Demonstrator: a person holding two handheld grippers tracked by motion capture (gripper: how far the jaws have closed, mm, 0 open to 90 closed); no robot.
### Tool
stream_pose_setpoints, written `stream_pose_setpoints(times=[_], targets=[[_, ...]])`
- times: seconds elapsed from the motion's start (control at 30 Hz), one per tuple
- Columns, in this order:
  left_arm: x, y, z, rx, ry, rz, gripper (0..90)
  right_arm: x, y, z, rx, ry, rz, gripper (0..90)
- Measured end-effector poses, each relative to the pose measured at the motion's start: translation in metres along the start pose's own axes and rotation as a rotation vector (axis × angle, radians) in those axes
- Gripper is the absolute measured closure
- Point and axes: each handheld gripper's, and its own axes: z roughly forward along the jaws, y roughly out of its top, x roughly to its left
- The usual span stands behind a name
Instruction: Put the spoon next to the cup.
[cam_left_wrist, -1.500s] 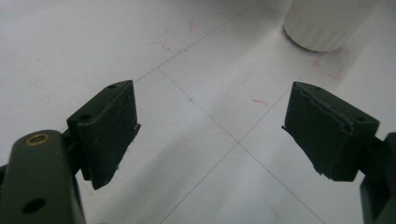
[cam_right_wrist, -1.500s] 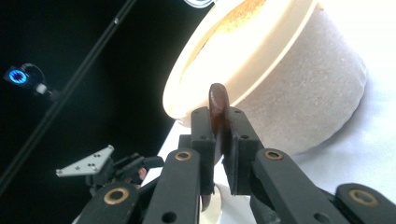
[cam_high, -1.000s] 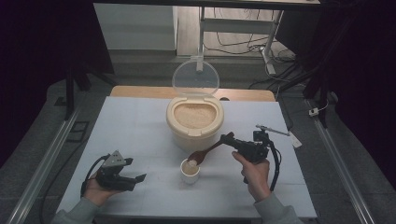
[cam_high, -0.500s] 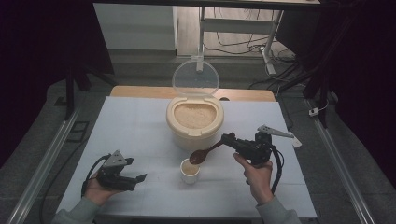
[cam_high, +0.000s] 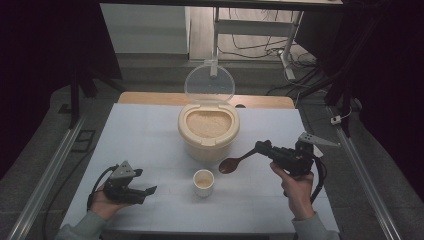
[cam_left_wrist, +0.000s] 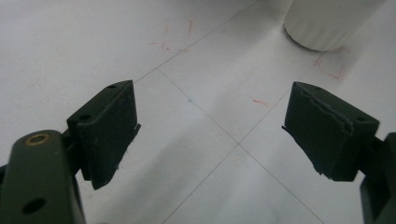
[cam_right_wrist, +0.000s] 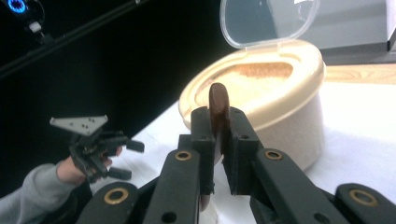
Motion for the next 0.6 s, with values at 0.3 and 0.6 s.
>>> stream_pose_setpoints(times=[0.3,0.6], targets=[[0.000,0.000,0.000,0.002,0.002,0.000,17.3,-0.002,-0.011,0.013,0.221,0.042,-0.018,82.9],[0.000,0.000,0.000,0.003,-0.001,-0.001,17.3,-0.002,-0.026,0.043,0.400,0.101,-0.010,82.9]])
